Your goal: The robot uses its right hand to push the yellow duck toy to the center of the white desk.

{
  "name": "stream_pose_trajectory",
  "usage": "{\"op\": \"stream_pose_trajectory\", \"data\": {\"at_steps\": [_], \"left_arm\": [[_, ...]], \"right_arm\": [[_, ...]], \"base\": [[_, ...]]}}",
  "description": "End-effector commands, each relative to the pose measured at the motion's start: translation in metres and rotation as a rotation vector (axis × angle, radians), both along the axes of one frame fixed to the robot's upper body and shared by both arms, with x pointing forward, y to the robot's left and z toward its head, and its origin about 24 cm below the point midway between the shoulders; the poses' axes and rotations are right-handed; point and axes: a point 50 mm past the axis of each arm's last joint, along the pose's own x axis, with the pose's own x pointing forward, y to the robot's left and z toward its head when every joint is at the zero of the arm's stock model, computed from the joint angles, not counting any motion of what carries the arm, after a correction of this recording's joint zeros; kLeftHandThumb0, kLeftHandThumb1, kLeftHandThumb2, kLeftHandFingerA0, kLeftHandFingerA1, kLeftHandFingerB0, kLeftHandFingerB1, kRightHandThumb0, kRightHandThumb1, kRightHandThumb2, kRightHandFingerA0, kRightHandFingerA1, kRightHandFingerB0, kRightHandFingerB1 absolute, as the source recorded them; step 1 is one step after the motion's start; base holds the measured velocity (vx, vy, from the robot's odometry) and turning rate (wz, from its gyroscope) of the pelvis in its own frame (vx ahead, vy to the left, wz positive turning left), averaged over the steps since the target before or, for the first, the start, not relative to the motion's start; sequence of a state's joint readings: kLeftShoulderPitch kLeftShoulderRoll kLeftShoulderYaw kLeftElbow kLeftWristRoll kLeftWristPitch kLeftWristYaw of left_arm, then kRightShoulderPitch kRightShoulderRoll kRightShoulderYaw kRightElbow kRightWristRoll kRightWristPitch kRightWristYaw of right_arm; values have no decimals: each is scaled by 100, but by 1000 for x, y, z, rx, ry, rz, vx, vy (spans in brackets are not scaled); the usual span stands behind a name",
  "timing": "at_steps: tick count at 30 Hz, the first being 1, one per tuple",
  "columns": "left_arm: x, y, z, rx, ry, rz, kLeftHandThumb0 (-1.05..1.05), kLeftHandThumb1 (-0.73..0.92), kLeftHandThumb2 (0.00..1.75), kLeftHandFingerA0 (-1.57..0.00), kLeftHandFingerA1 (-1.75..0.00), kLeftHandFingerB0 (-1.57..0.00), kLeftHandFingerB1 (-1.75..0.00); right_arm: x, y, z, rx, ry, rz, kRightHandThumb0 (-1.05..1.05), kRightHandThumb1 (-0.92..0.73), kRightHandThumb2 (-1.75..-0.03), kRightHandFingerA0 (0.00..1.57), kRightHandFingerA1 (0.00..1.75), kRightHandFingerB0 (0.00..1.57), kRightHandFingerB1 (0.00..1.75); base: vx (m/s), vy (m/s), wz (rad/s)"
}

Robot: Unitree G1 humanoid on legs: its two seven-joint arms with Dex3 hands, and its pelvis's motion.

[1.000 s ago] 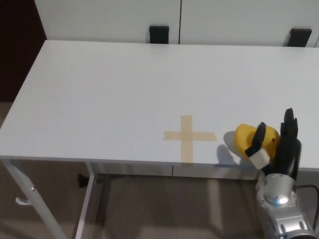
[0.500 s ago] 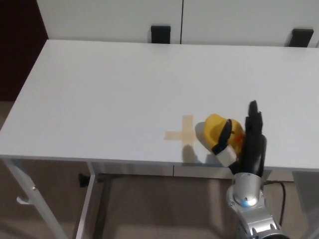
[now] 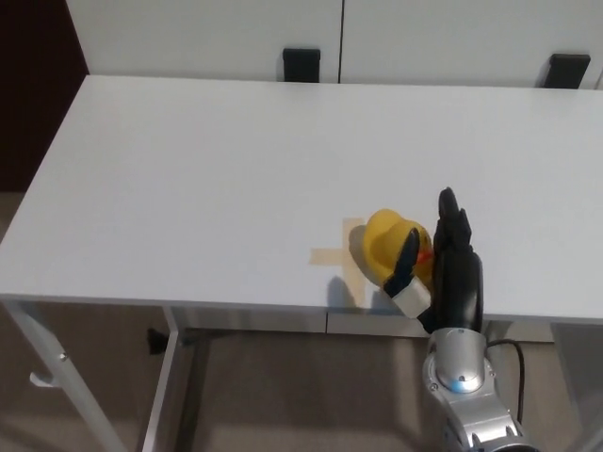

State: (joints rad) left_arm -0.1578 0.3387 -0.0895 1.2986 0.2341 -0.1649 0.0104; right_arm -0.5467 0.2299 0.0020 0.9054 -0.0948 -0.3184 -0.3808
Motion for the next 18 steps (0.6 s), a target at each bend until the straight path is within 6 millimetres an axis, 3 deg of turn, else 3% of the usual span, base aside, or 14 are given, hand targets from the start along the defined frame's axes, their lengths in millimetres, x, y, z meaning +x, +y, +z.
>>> {"op": "stream_pose_trajectory", "data": {"at_steps": [1,2,4,5,6,8,9,14,15,17,18], "left_arm": [[-3,3,0,17,34,20,35,-47,146,-147,-85,-151,-86],[-2,3,-1,17,32,18,36,-44,143,-155,-83,-155,-85],[-2,2,-1,17,33,20,36,-44,143,-155,-83,-155,-85],[-1,2,-1,13,30,22,11,-19,87,-142,-125,-140,-123],[0,2,0,14,28,15,34,-45,145,-147,-91,-156,-83],[0,2,0,20,29,5,34,-45,145,-147,-91,-156,-83],[0,2,0,20,28,1,37,-46,158,-146,-91,-155,-87],[0,2,0,15,18,8,40,-55,161,-144,-101,-151,-95],[0,2,0,18,22,6,42,-55,164,-140,-100,-146,-95],[1,2,0,22,28,2,42,-55,164,-140,-100,-146,-95],[1,2,0,25,29,-5,30,-47,148,-152,-88,-156,-84]], "right_arm": [[-7,10,-10,49,53,54,-105,-83,-119,0,13,0,6],[-10,10,-14,58,73,63,-105,-84,-118,0,14,0,7],[-11,10,-15,59,77,67,-105,-84,-118,0,14,0,7],[-11,11,-16,54,85,76,-105,-87,-119,0,10,0,3],[-11,12,-17,47,100,97,-105,-88,-120,0,8,0,2],[-11,13,-18,43,109,112,-105,-88,-120,0,8,0,2],[-10,14,-17,41,118,130,-105,-90,-121,0,5,0,0],[-8,17,-16,45,157,189,-105,-89,-122,0,7,0,3],[-7,18,-15,40,164,205,-94,-83,-120,0,11,0,9],[-7,20,-14,34,171,221,-94,-83,-120,0,11,0,9],[-6,21,-13,34,172,234,-95,-82,-119,0,11,0,8]], "base": [[0,0,0],[0,0,0],[0,0,0],[0,0,0],[0,0,0],[0,0,0],[0,0,0],[0,0,0],[0,0,0],[0,0,0],[0,0,0]]}}
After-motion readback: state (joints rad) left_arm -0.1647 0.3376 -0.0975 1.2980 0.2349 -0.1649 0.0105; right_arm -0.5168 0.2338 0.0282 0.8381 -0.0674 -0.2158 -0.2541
